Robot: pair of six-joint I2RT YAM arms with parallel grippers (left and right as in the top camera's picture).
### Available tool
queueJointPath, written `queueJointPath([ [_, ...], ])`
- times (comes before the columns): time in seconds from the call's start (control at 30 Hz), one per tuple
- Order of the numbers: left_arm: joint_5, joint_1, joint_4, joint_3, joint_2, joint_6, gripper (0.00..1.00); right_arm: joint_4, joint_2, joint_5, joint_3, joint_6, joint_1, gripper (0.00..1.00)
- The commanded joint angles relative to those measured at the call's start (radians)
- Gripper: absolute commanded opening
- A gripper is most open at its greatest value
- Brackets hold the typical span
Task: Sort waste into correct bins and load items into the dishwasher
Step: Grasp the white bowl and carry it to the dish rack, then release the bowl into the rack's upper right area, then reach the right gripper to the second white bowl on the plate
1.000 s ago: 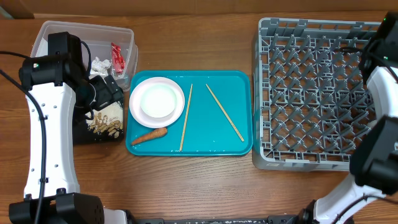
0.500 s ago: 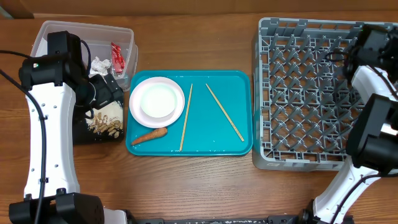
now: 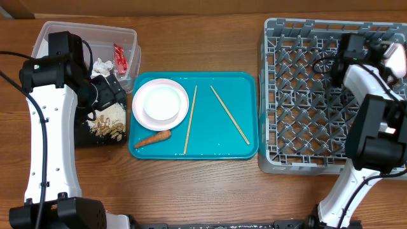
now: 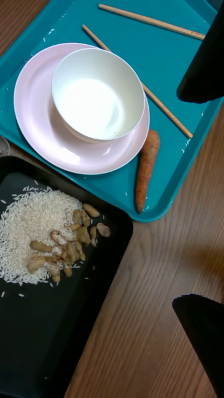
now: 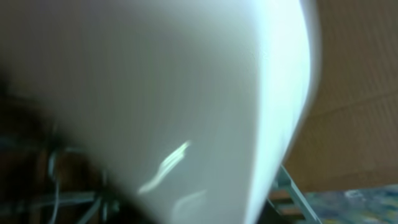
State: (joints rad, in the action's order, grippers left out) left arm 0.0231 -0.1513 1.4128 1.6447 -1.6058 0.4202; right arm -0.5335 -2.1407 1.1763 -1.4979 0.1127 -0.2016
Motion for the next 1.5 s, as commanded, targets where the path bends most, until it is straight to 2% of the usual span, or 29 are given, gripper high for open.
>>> queueJointPath([
  [0.0,0.005,0.0,-0.003,0.009,0.004,0.014,1.0,-0.076,-0.019,-0.154,0.005,0.154,0.043,0.48],
  [0.27,0.004,0.0,-0.003,0.009,0.004,0.009,1.0,-0.256,0.084,-0.253,0.004,0.258,0.095,0.5],
  [0.5,0.004,0.0,-0.003,0.009,0.004,0.003,1.0,-0.335,0.287,-0.377,0.004,0.254,0.096,0.54],
  [0.6,0.004,0.0,-0.003,0.009,0.004,0.003,1.0,-0.36,0.383,-0.434,0.004,0.216,0.103,0.6],
  [0.63,0.004,0.0,-0.003,0.009,0.004,0.003,1.0,-0.361,0.448,-0.536,0.004,0.163,0.111,0.69],
  [0.7,0.004,0.0,-0.003,0.009,0.004,0.003,1.0,-0.359,0.505,-0.7,0.004,0.112,0.124,0.75],
  [0.83,0.004,0.001,-0.003,0.009,0.004,0.003,1.0,-0.359,0.579,-1.133,0.004,0.035,0.168,0.77],
  [0.93,0.003,0.001,-0.003,0.009,0.004,0.003,1.0,-0.359,0.582,-1.36,0.004,0.035,0.232,0.77],
  [1.03,0.0,0.001,-0.001,0.009,0.004,0.003,1.0,-0.346,0.564,-1.442,0.004,0.037,0.333,0.77],
  [1.23,-0.063,-0.03,0.029,0.009,0.004,0.007,1.0,-0.241,0.474,-1.437,0.004,0.056,0.597,0.78],
  [1.47,-0.056,-0.113,0.055,0.009,0.004,0.006,1.0,-0.057,0.314,-1.365,0.004,0.102,0.813,0.78],
])
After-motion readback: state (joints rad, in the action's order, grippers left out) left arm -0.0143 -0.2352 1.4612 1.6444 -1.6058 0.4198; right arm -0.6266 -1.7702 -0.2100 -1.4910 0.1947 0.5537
